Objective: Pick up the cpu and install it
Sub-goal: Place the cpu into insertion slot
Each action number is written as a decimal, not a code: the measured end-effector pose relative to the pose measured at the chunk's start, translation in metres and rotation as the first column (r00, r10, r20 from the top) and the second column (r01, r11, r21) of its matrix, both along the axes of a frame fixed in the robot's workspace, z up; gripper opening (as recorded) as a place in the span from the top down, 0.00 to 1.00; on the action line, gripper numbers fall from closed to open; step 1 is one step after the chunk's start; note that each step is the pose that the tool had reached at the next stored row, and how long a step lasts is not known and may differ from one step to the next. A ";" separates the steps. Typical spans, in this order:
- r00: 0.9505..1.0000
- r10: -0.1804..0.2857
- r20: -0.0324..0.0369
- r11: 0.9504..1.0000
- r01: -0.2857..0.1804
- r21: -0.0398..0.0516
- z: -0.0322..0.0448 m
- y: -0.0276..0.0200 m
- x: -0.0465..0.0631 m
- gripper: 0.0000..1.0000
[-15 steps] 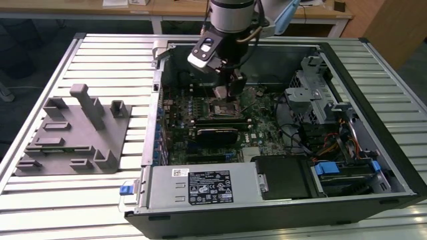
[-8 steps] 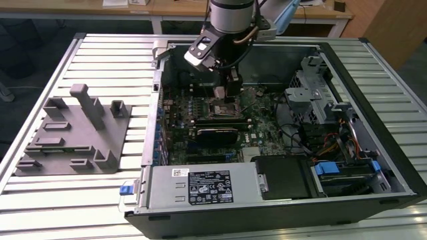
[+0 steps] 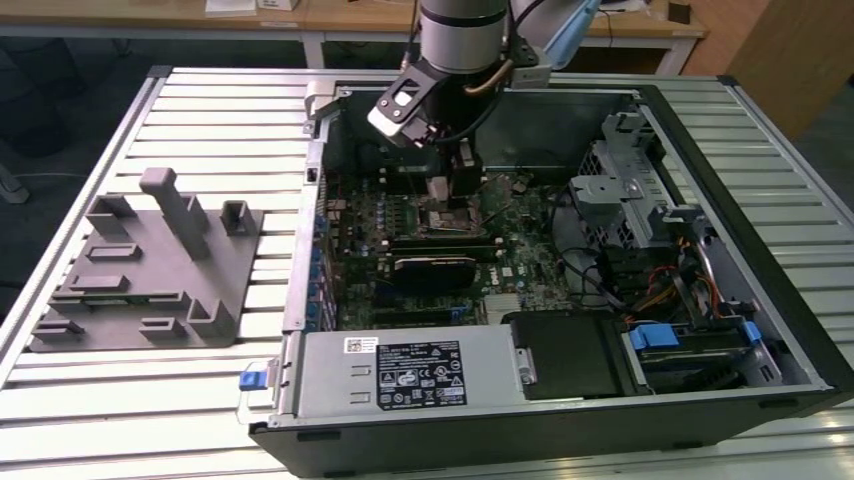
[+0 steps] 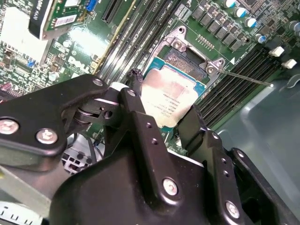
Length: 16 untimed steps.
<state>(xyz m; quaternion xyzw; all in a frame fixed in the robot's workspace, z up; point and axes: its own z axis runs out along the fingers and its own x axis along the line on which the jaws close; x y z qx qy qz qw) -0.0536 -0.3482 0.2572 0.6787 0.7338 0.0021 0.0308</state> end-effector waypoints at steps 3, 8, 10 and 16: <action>1.000 -0.001 0.000 1.000 0.001 0.000 -0.0013 0.0001 0.000 0.45; 1.000 -0.002 0.000 1.000 0.002 0.000 -0.0022 0.0002 0.000 0.45; 1.000 -0.002 0.000 1.000 0.002 0.000 -0.0044 0.0001 0.000 0.45; 1.000 -0.002 0.000 1.000 0.002 0.000 -0.0135 0.0010 0.000 0.45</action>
